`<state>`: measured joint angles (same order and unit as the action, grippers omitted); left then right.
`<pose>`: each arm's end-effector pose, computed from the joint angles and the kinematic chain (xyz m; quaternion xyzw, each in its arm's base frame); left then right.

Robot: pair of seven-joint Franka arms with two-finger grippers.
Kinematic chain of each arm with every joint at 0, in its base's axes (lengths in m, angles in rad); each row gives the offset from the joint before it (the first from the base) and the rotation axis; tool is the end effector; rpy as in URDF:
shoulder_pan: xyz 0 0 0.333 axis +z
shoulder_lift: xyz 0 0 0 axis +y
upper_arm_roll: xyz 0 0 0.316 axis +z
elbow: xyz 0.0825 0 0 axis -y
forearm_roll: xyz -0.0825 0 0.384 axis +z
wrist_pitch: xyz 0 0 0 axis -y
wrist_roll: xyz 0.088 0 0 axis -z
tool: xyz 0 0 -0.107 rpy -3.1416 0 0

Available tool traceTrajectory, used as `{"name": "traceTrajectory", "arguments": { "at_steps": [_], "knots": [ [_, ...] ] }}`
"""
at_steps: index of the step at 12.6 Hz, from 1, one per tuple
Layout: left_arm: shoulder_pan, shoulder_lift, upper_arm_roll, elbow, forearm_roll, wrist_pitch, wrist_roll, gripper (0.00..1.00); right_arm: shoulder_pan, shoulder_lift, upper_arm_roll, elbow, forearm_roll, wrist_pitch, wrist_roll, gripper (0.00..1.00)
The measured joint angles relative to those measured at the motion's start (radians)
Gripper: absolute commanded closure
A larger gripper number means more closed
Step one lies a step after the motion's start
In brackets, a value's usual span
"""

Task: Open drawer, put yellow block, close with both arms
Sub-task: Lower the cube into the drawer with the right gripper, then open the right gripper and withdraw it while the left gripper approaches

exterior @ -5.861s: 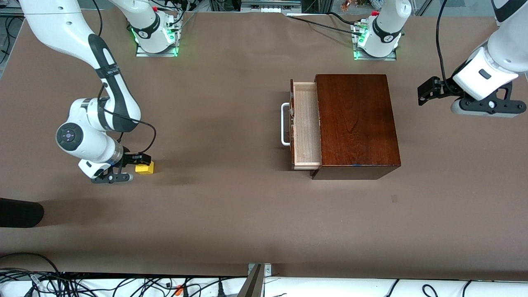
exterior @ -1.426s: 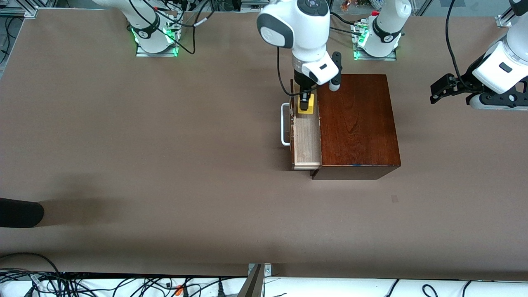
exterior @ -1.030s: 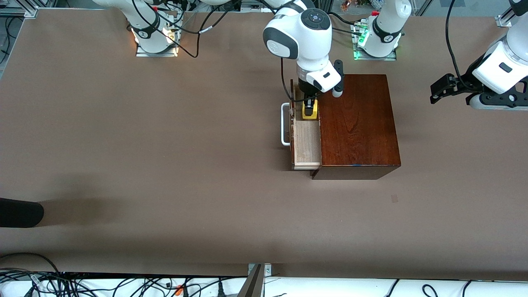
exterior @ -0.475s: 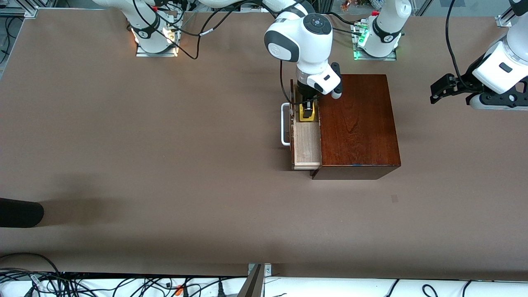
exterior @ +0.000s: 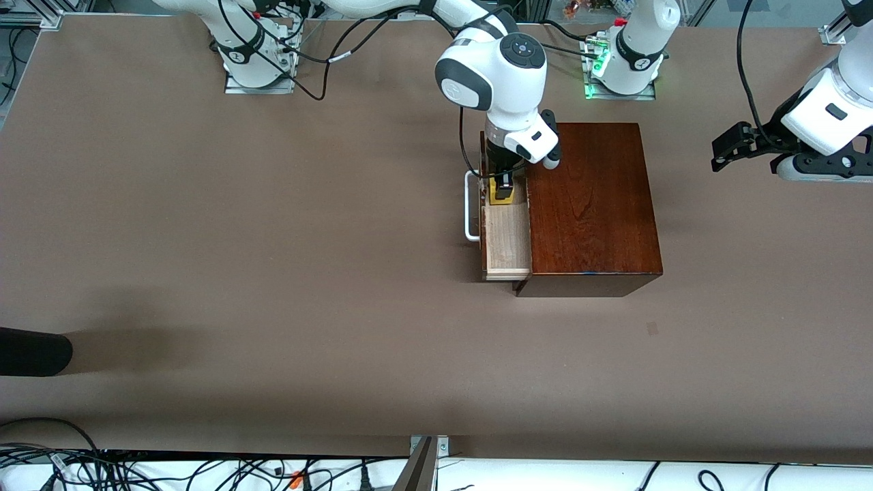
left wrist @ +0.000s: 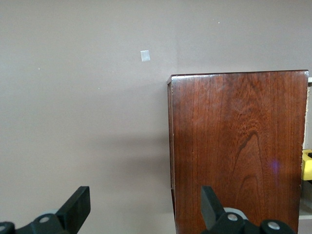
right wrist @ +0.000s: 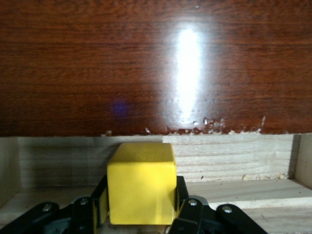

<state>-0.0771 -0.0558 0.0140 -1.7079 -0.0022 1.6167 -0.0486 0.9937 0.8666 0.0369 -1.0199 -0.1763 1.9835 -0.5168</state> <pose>0.5373 -0.0340 0.5941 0.9998 -0.0072 -0.0178 0.0005 0.4209 0.6605 0.3368 0.6957 0.7134 0.0643 0.0540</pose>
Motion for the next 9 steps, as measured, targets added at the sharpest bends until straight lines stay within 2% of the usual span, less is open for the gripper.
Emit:
{"name": "traceTrajectory", "arguments": {
  "at_steps": [1, 2, 9],
  "knots": [
    [0.000, 0.000, 0.000, 0.000, 0.000, 0.000, 0.000, 0.00, 0.001, 0.003, 0.000, 0.000, 0.000, 0.001, -0.001, 0.44],
    [0.000, 0.000, 0.000, 0.000, 0.000, 0.000, 0.000, 0.00, 0.001, 0.005, 0.000, -0.002, 0.000, 0.001, -0.003, 0.00],
    [0.001, 0.000, 0.000, 0.000, 0.000, 0.000, 0.000, 0.00, -0.007, 0.000, -0.004, 0.004, 0.000, -0.024, -0.005, 0.00]
  ]
}}
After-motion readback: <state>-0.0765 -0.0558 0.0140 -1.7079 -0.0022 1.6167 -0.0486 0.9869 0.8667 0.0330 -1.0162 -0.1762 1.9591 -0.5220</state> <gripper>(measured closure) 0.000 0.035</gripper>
